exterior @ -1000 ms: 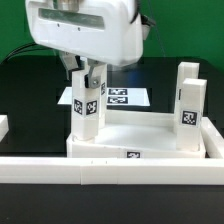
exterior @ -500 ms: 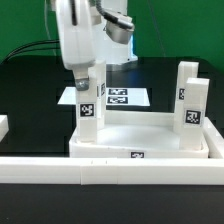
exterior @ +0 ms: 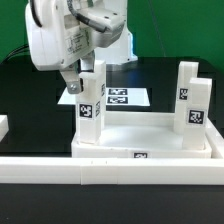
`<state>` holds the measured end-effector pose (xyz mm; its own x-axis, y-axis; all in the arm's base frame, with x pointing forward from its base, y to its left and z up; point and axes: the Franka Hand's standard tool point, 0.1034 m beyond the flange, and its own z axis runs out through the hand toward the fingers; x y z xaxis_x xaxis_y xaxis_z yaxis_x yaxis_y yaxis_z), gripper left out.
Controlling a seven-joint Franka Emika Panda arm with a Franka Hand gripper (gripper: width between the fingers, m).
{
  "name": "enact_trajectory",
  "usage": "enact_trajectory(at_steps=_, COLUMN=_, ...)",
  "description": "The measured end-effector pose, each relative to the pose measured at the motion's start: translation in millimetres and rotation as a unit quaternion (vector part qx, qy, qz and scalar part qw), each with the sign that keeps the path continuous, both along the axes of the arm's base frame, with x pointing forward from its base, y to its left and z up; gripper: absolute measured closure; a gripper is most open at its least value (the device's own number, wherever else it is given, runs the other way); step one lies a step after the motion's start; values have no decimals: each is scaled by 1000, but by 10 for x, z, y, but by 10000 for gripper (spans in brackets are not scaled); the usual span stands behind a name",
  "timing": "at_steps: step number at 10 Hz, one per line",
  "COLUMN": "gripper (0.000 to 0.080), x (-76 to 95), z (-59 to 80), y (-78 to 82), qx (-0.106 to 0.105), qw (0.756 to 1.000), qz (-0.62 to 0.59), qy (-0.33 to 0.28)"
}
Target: Assemble desk
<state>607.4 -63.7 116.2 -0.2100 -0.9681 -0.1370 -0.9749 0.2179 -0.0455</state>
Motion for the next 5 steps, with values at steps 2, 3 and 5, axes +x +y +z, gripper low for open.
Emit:
enact_trajectory(at_steps=2, gripper=174, x=68, z=8, y=26, qx=-32, qw=990, qz=132, qy=28)
enact_trajectory(at_steps=3, gripper=174, x=96, z=1, y=22, qx=-35, qw=984, qz=173, qy=17)
enact_trajectory(at_steps=5, gripper=151, x=89, z=-7, y=15, qx=-37, qw=969, qz=245, qy=11)
